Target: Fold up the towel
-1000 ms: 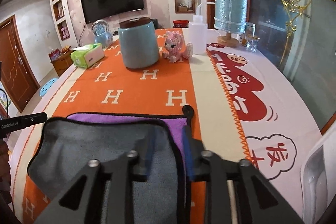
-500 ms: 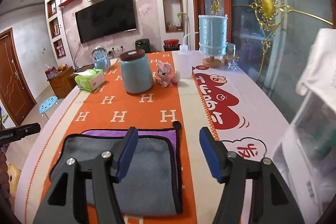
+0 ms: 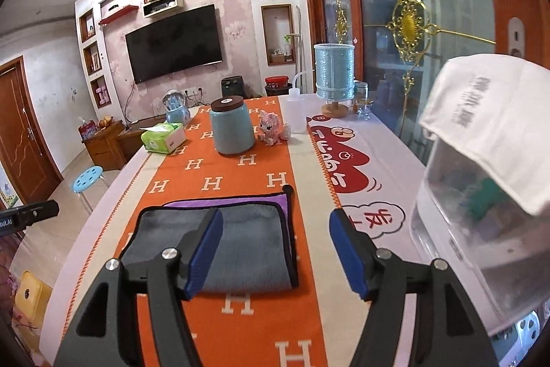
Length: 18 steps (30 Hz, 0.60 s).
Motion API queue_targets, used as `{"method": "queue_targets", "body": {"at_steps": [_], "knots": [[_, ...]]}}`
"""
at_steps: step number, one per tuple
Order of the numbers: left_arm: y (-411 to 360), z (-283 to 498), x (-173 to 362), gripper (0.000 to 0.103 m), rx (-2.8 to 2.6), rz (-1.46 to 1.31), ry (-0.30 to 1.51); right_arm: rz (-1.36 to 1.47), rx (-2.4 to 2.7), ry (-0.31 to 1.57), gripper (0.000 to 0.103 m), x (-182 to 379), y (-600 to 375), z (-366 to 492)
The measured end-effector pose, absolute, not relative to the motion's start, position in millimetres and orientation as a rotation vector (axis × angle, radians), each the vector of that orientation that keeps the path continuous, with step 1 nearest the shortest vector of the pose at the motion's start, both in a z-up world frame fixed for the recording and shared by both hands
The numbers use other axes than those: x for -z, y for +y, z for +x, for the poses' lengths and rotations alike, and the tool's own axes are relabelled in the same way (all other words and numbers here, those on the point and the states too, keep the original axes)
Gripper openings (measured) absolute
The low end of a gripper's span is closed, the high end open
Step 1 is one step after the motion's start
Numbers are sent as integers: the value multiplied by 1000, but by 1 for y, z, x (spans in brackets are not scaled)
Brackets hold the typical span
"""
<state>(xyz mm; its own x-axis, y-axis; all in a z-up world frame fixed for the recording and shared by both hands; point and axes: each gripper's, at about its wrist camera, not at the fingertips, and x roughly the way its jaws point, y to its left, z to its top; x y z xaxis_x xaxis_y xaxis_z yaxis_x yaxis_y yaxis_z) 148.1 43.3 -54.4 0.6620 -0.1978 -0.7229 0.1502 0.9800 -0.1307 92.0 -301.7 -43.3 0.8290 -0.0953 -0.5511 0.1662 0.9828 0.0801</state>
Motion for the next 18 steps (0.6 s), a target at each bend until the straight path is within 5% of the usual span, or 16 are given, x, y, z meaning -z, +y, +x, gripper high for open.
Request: {"method": "queue_targets", "body": {"at_steps": [18], "knots": [[60, 37, 43, 84, 178, -92, 865, 173, 75, 770, 100, 45, -281, -3]]}}
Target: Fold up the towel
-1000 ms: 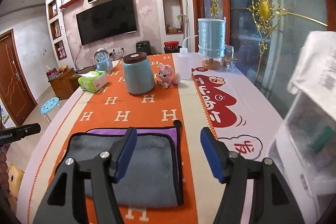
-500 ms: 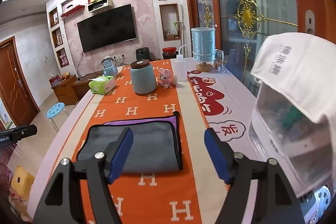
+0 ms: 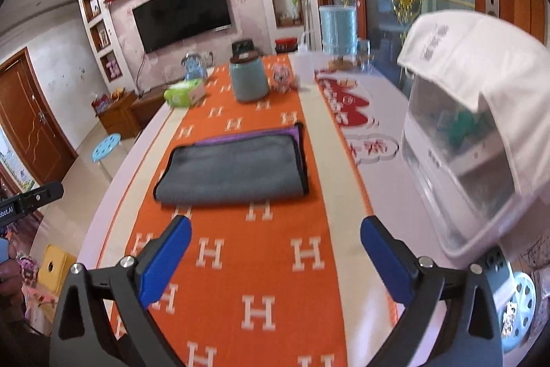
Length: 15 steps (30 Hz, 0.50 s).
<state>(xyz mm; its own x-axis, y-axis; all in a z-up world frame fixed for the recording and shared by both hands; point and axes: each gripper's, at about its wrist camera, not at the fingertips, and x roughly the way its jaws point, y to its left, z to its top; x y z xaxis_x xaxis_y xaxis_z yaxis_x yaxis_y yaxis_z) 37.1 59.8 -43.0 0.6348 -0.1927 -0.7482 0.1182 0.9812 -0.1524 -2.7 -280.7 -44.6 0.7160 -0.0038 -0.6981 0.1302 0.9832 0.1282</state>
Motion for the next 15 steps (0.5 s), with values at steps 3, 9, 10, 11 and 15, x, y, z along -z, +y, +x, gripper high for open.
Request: {"method": "queue_targets", "body": {"at_steps": [3, 9, 10, 11, 15], "knots": [[57, 23, 46, 87, 188, -85, 893, 183, 58, 815, 102, 48, -278, -17], [43, 7, 46, 99, 198, -57, 953, 185, 10, 907, 103, 44, -264, -35], [41, 4, 45, 102, 192, -56, 951, 183, 1, 925, 103, 42, -261, -38], [39, 1, 42, 102, 184, -55, 946, 181, -3, 937, 103, 40, -258, -40], [32, -10, 31, 102, 186, -49, 946, 173, -12, 1007, 103, 33, -244, -45]]}}
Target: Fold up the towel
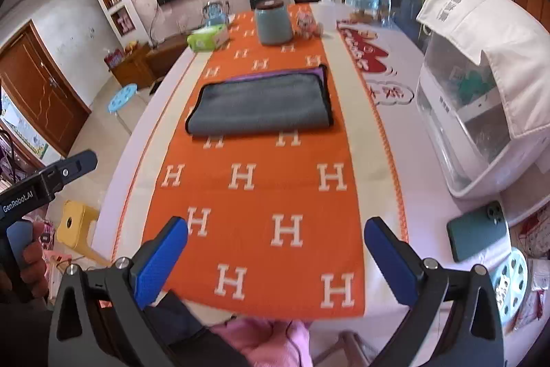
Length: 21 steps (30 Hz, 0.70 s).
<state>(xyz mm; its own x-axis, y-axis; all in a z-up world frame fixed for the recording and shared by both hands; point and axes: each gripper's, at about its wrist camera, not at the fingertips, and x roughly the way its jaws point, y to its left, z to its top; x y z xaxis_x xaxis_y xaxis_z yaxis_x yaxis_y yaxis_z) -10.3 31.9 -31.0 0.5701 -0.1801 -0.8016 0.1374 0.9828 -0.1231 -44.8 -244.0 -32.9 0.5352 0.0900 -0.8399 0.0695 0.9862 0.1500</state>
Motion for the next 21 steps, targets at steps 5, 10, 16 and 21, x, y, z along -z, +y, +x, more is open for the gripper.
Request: {"method": "queue_targets", "body": {"at_steps": [5, 10, 16, 21], "knots": [[20, -26, 20, 102, 168, -5, 951, 181, -38, 1025, 103, 18, -229, -54], [14, -39, 10, 102, 138, 6, 916, 164, -48, 1000, 103, 1, -216, -62], [18, -42, 11, 102, 96, -9, 900, 157, -4, 981, 103, 2, -216, -64], [17, -43, 12, 102, 83, -3, 875, 163, 18, 983, 103, 7, -216, -62]]}}
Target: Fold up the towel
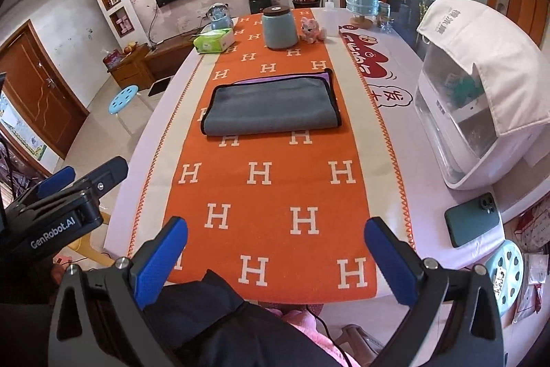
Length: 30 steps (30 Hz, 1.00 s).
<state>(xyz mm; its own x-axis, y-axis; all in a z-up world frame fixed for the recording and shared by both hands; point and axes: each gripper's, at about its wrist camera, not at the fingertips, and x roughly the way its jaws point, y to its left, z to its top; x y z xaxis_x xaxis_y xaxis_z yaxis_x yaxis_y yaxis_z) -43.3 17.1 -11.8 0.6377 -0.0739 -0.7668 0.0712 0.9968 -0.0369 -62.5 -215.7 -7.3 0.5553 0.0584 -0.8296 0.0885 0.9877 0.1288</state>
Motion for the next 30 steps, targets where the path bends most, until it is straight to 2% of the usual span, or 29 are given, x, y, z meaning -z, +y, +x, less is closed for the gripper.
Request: {"method": "queue_targets", "body": {"at_steps": [30], "knots": [[18, -36, 10, 102, 58, 32, 856, 159, 18, 1025, 103, 19, -205, -50]]}}
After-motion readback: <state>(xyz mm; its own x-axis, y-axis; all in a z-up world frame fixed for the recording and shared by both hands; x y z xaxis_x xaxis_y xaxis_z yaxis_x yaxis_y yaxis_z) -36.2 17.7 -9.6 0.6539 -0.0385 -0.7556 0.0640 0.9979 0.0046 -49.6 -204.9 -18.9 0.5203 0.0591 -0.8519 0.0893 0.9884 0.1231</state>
